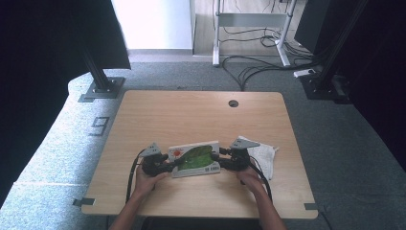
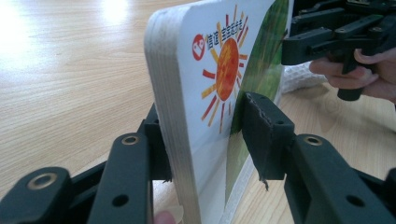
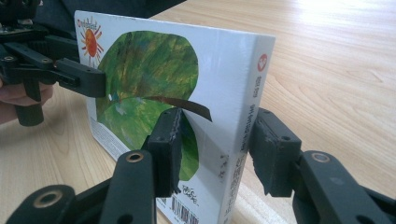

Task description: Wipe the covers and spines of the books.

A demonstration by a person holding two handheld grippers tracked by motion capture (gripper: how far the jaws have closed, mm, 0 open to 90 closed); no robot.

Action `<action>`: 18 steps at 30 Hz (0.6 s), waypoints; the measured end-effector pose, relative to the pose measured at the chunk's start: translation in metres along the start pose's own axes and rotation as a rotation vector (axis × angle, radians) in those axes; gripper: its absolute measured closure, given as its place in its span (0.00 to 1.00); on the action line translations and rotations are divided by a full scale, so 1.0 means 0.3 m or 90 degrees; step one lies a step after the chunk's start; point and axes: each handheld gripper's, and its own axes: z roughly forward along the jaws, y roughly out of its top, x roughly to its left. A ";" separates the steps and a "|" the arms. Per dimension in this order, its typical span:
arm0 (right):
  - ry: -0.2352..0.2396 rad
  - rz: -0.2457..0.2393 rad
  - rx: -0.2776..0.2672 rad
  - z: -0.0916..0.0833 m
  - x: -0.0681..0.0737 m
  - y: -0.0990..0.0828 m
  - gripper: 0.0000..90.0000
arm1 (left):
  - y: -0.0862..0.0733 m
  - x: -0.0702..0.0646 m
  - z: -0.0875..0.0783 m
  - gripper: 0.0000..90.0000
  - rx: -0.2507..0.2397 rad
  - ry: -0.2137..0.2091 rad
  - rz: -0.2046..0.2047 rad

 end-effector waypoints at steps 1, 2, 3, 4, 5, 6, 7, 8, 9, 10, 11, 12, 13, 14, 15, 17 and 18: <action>-0.001 0.004 0.000 -0.001 0.000 -0.002 0.61 | 0.001 0.000 0.002 0.61 0.001 0.002 -0.002; -0.003 0.007 0.001 -0.001 0.001 -0.002 0.62 | 0.002 0.001 0.004 0.61 0.002 0.004 -0.003; -0.005 0.009 0.003 -0.002 0.002 -0.003 0.62 | 0.004 0.001 0.007 0.60 0.003 0.006 -0.004; -0.007 0.012 0.005 -0.002 0.002 -0.003 0.62 | 0.005 0.000 0.009 0.59 0.005 0.010 -0.004; -0.008 0.014 0.007 -0.002 0.003 -0.004 0.62 | 0.006 -0.001 0.012 0.58 0.006 0.013 -0.005; -0.009 0.014 0.010 -0.003 0.002 -0.005 0.62 | 0.007 -0.002 0.014 0.57 0.008 0.018 -0.004; -0.011 0.015 0.010 -0.003 0.001 -0.006 0.63 | 0.008 -0.002 0.017 0.56 0.010 0.023 -0.005; -0.012 0.018 0.010 -0.002 0.001 -0.008 0.63 | 0.009 -0.004 0.020 0.55 0.011 0.028 -0.005; -0.014 0.019 0.011 -0.002 0.002 -0.011 0.62 | 0.009 -0.005 0.023 0.53 0.013 0.031 -0.004; -0.015 0.020 0.011 -0.001 0.002 -0.013 0.62 | 0.010 -0.005 0.025 0.52 0.014 0.033 -0.004; -0.016 0.023 0.011 0.000 0.002 -0.016 0.62 | 0.010 -0.004 0.028 0.52 0.015 0.035 -0.006; -0.017 0.026 0.012 0.001 0.002 -0.019 0.62 | 0.010 -0.003 0.030 0.51 0.017 0.037 -0.007; -0.018 0.028 0.014 0.003 0.002 -0.021 0.62 | 0.010 -0.001 0.033 0.50 0.020 0.037 -0.006; -0.018 0.031 0.017 0.007 0.002 -0.023 0.61 | 0.009 0.000 0.037 0.49 0.023 0.036 -0.007; -0.019 0.032 0.019 0.010 0.001 -0.025 0.60 | 0.009 0.003 0.039 0.49 0.025 0.036 -0.008; -0.018 0.033 0.025 0.022 -0.003 -0.026 0.58 | 0.007 0.009 0.043 0.49 0.026 0.030 -0.015; -0.017 0.038 0.027 0.028 -0.006 -0.027 0.57 | 0.005 0.013 0.044 0.49 0.027 0.027 -0.019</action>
